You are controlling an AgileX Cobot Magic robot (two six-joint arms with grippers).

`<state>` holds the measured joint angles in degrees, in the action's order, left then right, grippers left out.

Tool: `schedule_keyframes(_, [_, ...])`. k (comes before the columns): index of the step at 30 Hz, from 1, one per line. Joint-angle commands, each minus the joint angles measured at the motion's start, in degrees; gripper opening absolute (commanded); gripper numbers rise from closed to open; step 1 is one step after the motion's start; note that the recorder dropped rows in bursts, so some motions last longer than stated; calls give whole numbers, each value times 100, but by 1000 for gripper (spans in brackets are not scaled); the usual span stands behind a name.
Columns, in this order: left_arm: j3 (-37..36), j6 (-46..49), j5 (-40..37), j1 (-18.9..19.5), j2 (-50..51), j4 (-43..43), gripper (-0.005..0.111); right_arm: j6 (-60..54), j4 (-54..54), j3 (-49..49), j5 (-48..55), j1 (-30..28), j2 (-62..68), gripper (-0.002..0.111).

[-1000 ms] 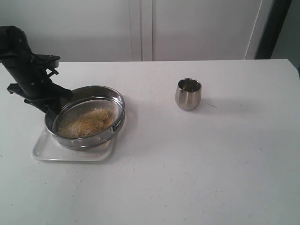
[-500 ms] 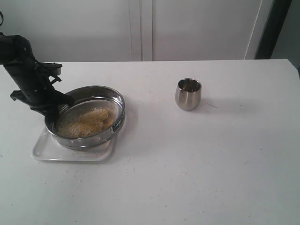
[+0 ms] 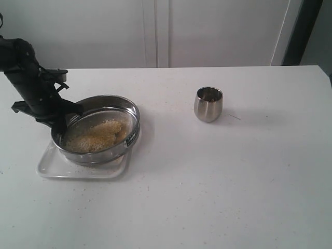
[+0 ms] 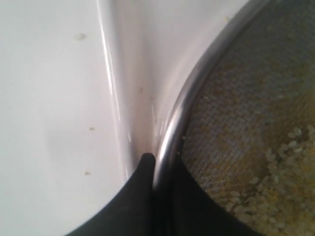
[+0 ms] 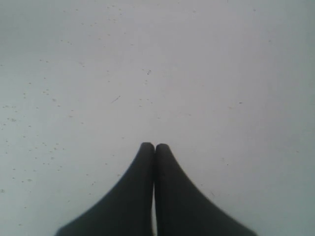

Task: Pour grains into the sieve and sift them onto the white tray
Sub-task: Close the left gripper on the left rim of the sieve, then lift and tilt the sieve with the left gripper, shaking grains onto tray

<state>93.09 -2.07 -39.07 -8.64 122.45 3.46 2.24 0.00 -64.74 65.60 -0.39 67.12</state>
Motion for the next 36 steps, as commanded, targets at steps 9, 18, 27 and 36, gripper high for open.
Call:
schedule_keyframes(9, [175,-371,-430,-7,-279,-61,0,0,-49,20,-61,-28,-36,0])
schedule_keyframes(18, [226,11,-701,142,-560,223,0,0,-49,20,-61,-28,-36,0])
schedule_keyframes(27, [38,559,-1242,507,-600,1107,0,0,-49,20,-61,-28,-36,0])
schedule_keyframes(36, [-118,207,-260,515,-418,1149,0,0,-49,20,-61,-28,-36,0])
